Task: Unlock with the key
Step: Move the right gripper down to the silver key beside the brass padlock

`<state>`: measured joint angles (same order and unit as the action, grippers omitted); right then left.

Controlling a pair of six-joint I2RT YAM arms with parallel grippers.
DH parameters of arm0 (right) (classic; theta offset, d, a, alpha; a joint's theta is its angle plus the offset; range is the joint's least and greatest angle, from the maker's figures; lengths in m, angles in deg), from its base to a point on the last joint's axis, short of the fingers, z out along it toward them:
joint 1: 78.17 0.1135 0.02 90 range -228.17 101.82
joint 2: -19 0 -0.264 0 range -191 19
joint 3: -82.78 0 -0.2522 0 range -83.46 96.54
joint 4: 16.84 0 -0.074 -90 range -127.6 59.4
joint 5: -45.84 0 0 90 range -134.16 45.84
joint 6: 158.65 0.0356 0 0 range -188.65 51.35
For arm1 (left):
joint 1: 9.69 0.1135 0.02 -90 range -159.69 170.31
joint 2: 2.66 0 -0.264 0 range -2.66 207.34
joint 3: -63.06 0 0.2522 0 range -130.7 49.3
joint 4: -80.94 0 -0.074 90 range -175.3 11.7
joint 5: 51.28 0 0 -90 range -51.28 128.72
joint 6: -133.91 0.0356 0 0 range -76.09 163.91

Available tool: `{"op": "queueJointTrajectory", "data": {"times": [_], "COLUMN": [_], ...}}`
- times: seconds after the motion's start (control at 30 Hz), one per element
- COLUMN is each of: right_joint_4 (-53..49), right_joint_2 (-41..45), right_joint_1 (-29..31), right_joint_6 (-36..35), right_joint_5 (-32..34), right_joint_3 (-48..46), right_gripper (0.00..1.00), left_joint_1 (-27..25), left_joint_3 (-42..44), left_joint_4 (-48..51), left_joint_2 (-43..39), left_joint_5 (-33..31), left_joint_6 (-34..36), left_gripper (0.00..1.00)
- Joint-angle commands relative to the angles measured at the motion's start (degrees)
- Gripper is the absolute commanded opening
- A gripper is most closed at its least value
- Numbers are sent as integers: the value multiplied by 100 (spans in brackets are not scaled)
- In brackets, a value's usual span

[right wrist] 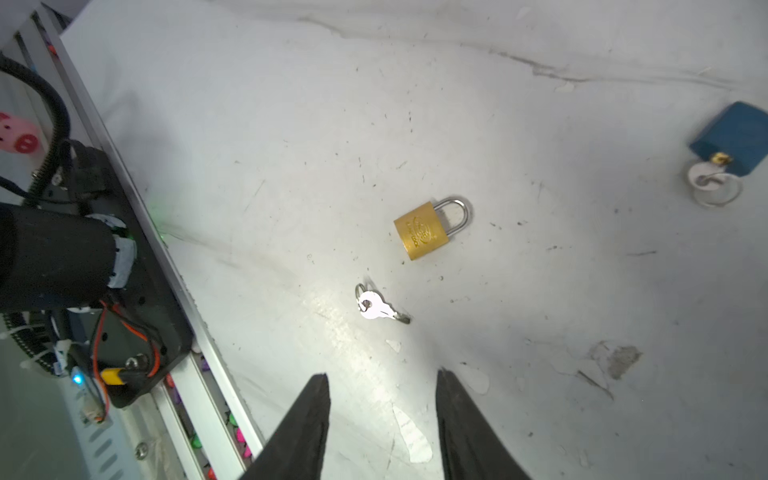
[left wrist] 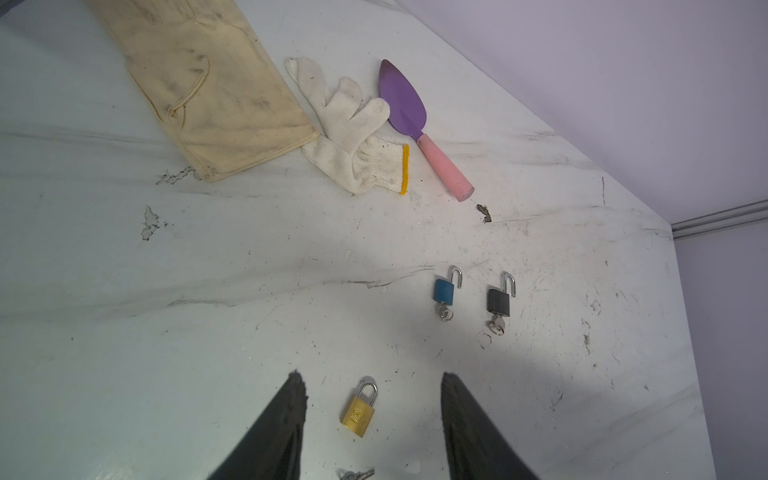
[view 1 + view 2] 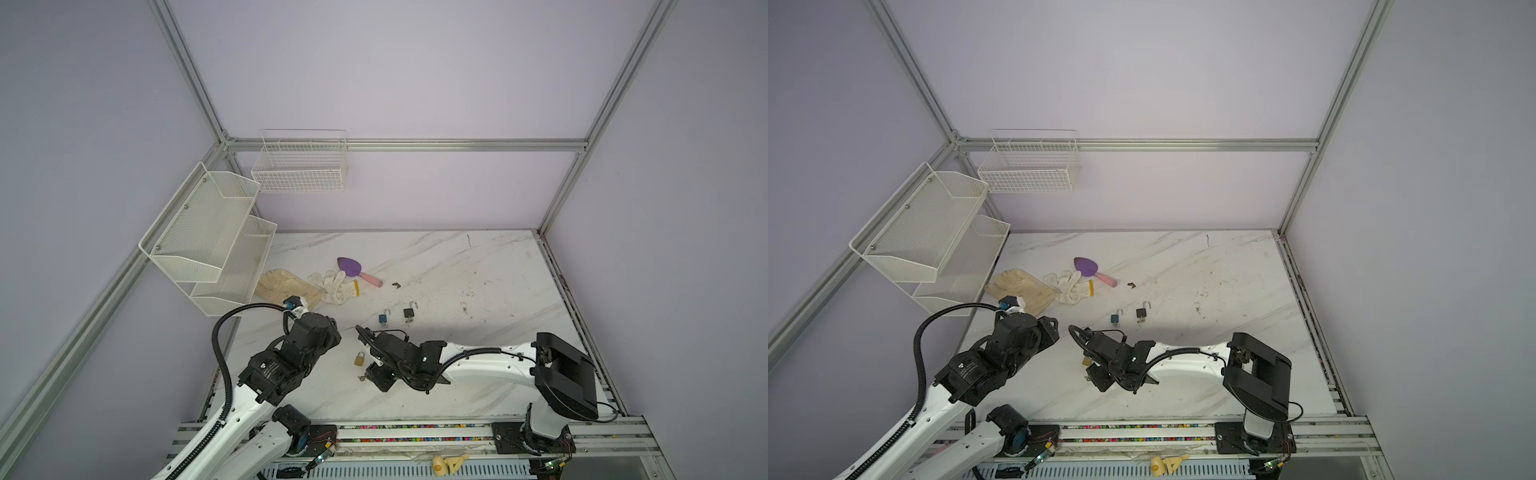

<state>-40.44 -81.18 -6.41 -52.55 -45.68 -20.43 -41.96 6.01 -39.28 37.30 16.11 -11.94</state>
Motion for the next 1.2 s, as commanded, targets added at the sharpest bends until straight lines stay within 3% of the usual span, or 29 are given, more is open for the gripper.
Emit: {"op": "queueJointTrajectory", "data": {"times": [0.0,0.53,1.17], "right_joint_4": [-56,-175,-290], "right_joint_2": [-194,-1040,-1456], "right_joint_1": [83,161,214], "right_joint_6": [-288,-754,-904], "right_joint_5": [-23,51,152], "right_joint_3": [233,835,1074], "right_gripper": [43,35,15], "left_joint_1": [28,37,43], "left_joint_3": [212,222,281], "left_joint_4": [120,554,690], "left_joint_2": [-80,-364,-529], "left_joint_5": [-148,-687,-886], "left_joint_6": [-198,-460,-573], "left_gripper": [53,54,57]}}
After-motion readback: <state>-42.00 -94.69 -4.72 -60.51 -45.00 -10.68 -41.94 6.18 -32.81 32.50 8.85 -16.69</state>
